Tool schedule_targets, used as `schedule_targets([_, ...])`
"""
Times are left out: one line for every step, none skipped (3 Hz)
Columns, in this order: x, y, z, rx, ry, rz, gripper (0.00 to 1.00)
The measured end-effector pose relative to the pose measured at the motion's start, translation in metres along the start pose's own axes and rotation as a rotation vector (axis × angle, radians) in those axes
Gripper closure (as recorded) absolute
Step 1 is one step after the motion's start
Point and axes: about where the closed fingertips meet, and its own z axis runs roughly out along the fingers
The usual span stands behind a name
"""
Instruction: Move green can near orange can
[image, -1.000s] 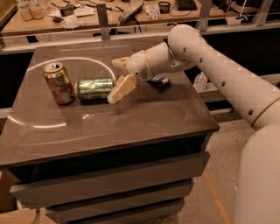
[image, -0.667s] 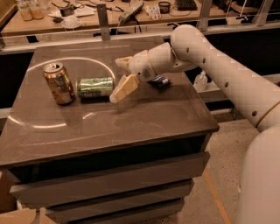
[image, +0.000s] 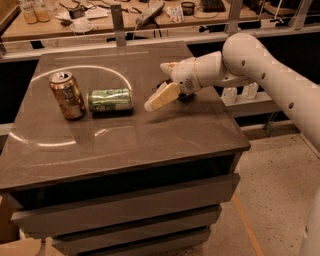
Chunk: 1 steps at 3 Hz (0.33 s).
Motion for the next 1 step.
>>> schedule_targets([0.0, 0.0, 0.0001, 0.0, 0.0, 0.0, 0.0])
